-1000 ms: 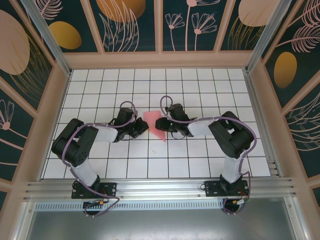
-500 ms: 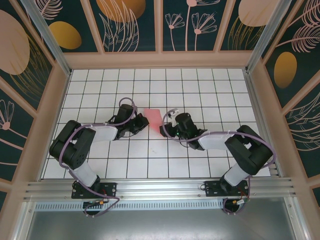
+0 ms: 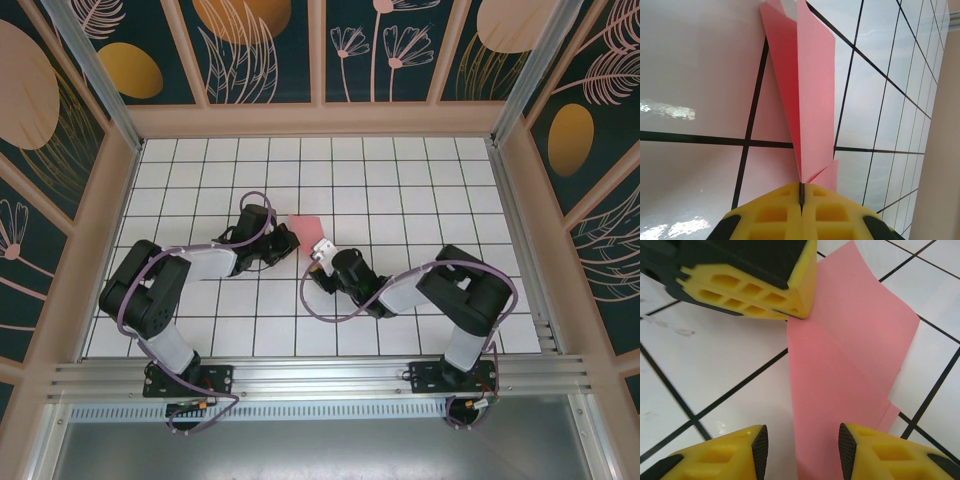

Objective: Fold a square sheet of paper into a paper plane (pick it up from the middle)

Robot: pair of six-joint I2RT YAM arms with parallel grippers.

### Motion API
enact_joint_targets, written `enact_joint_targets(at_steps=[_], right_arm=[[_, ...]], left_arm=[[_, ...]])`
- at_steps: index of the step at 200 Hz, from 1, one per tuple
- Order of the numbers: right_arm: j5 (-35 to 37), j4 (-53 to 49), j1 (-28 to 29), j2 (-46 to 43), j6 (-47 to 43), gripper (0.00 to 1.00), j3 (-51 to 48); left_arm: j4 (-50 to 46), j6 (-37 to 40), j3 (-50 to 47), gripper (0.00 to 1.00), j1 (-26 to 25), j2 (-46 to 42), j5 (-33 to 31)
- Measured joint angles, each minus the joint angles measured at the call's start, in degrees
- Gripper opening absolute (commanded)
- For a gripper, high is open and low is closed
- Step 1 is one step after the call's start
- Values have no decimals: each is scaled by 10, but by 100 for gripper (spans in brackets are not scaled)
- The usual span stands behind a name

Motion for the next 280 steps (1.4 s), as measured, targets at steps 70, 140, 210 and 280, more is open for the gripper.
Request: enact_joint_targets(at_steps=[70, 140, 210, 280], right_arm=[[27, 31, 4, 56, -46, 27, 54], [29, 47, 2, 65, -30, 6, 56], [-57, 57, -43, 57, 65, 0, 23], [-206, 89, -108, 29, 235, 0, -7]], left_arm=[[-3, 0, 1, 0, -2, 0, 0], [-7, 0, 6, 4, -2, 0, 0], [-43, 22, 25, 58, -2, -25, -37], [-35, 36, 19, 65, -1, -62, -78]])
